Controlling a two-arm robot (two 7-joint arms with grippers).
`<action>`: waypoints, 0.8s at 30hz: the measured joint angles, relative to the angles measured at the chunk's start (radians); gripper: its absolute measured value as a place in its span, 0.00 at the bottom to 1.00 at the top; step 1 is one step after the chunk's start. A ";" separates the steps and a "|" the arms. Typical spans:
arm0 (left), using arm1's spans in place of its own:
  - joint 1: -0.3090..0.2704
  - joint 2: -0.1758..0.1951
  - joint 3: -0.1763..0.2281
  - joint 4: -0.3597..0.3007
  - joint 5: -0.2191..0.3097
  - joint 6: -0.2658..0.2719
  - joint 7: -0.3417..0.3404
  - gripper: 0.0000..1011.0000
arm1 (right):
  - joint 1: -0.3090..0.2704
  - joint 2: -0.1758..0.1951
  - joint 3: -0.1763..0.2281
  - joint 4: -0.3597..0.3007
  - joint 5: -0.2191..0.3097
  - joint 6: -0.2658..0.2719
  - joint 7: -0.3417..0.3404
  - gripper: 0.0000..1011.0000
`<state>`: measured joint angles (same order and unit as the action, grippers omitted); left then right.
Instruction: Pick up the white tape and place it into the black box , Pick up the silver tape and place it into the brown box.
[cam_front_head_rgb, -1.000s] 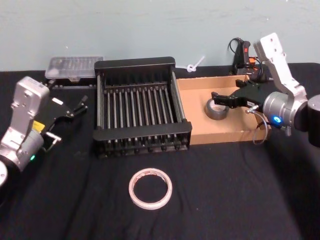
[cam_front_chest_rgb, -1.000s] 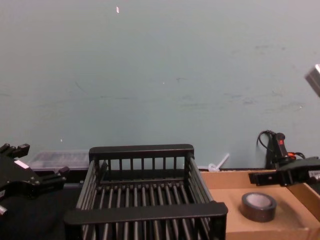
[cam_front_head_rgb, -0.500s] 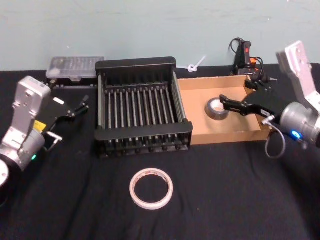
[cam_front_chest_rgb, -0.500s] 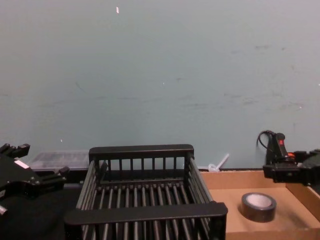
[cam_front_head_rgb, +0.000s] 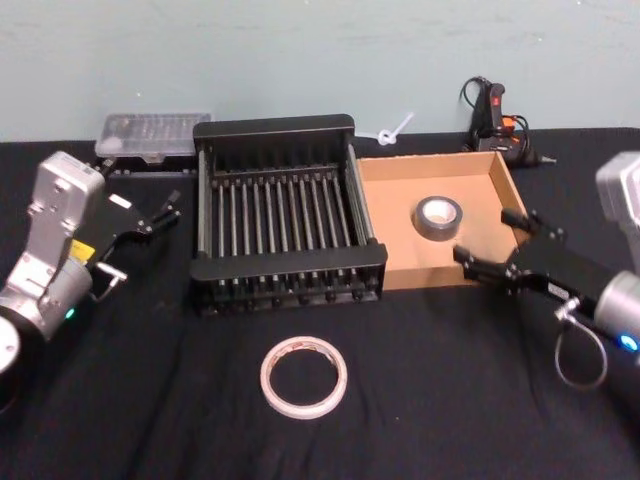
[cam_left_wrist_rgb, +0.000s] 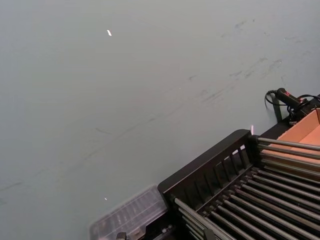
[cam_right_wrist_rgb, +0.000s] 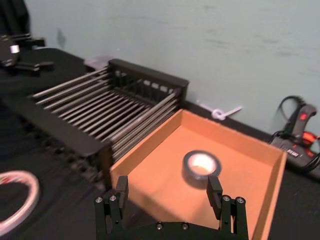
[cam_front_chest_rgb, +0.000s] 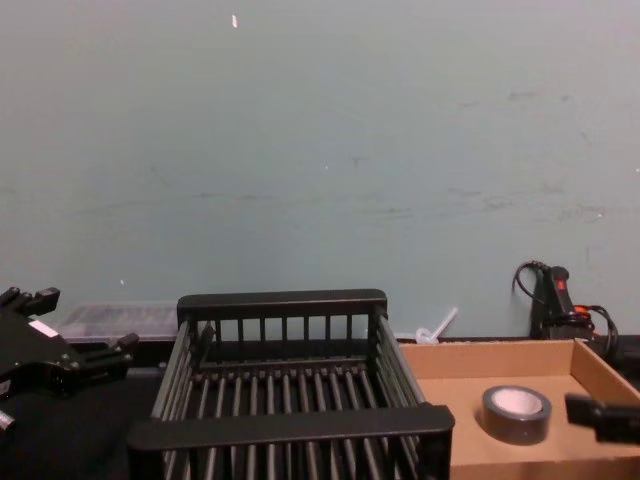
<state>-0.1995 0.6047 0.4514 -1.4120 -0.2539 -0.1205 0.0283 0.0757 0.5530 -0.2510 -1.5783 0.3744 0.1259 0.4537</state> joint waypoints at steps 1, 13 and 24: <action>0.000 0.000 0.000 0.000 0.000 0.000 0.000 0.99 | -0.017 0.011 0.001 -0.009 0.008 -0.007 0.009 0.99; 0.000 0.000 0.000 0.000 0.000 0.000 0.000 0.99 | -0.073 0.074 -0.051 -0.042 0.027 -0.038 0.076 0.99; 0.000 0.000 0.000 0.000 0.000 0.000 0.000 0.99 | -0.009 0.074 -0.137 -0.016 -0.002 -0.026 0.117 0.99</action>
<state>-0.1995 0.6047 0.4514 -1.4120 -0.2539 -0.1205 0.0283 0.0663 0.6270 -0.3882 -1.5945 0.3726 0.0995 0.5706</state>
